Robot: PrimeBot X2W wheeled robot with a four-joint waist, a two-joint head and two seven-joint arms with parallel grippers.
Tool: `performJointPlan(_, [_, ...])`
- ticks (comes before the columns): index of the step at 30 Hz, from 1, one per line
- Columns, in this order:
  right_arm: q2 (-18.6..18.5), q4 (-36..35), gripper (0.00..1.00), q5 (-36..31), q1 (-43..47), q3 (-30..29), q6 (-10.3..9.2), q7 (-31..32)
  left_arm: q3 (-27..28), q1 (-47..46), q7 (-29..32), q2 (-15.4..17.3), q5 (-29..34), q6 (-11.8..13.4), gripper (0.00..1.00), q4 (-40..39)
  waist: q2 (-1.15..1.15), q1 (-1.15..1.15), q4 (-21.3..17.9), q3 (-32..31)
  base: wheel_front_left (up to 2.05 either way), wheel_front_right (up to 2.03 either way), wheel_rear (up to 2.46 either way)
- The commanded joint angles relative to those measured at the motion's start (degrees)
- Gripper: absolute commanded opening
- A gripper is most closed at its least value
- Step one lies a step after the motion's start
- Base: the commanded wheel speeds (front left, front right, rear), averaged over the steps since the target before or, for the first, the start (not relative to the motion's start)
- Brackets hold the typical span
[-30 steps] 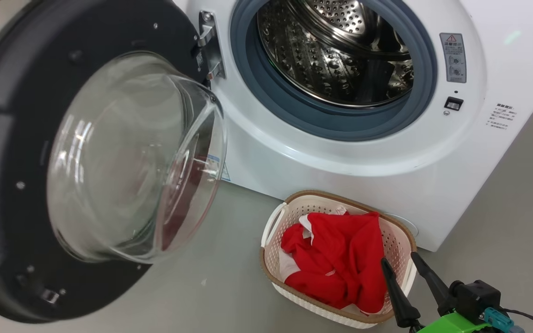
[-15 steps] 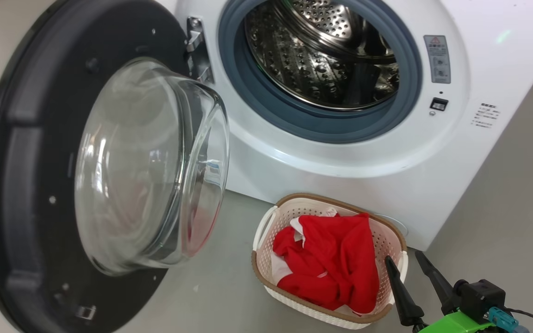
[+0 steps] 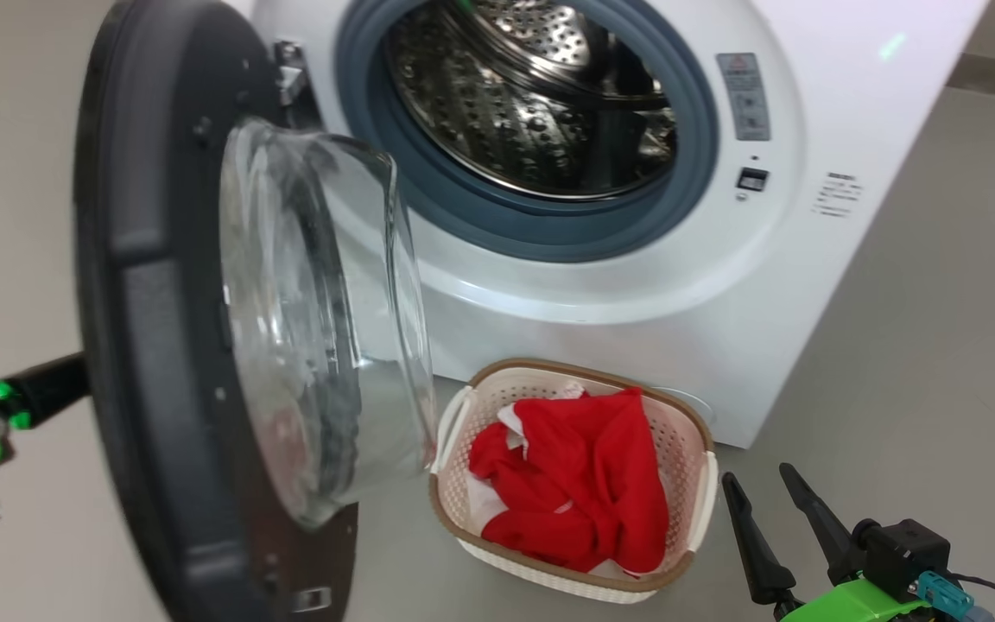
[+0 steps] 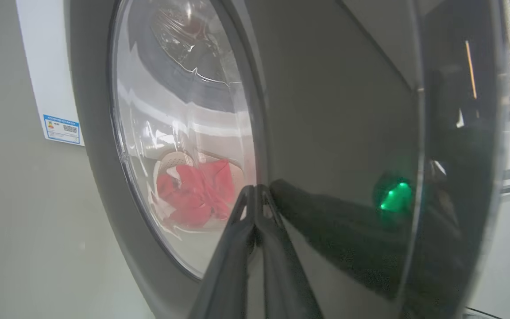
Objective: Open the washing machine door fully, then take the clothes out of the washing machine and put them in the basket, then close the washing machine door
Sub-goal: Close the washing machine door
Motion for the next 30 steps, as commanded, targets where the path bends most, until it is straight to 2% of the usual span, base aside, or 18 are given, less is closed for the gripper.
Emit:
performJointPlan(1, [-0.1,-1.5,1.0,0.2,-0.9,1.2,0.28,-0.4,1.9,-3.0,-0.5,1.9,-0.9,-0.4,0.0,-2.6,-0.01,0.0,-1.5,0.4,0.0,0.0,0.0])
performJointPlan(11, [-0.1,-1.9,1.0,0.6,-0.9,1.1,0.28,-0.4,-1.6,-4.6,-5.5,-0.5,-1.3,-0.4,0.0,-6.7,-0.01,0.0,-6.3,0.9,0.0,0.0,0.0])
performJointPlan(21, [-0.1,-2.4,1.0,0.9,-1.7,1.1,0.28,-0.4,-5.5,-7.6,-15.1,-3.8,1.0,-0.4,0.0,-6.8,-0.01,0.0,-12.3,2.1,0.0,0.0,0.0])
performJointPlan(30, [-0.1,-3.3,1.0,1.8,-2.7,0.7,0.28,-0.4,-8.2,-11.3,-23.0,-4.0,3.4,-0.4,0.0,-4.8,-0.01,0.0,-18.3,4.9,0.0,0.0,0.0])
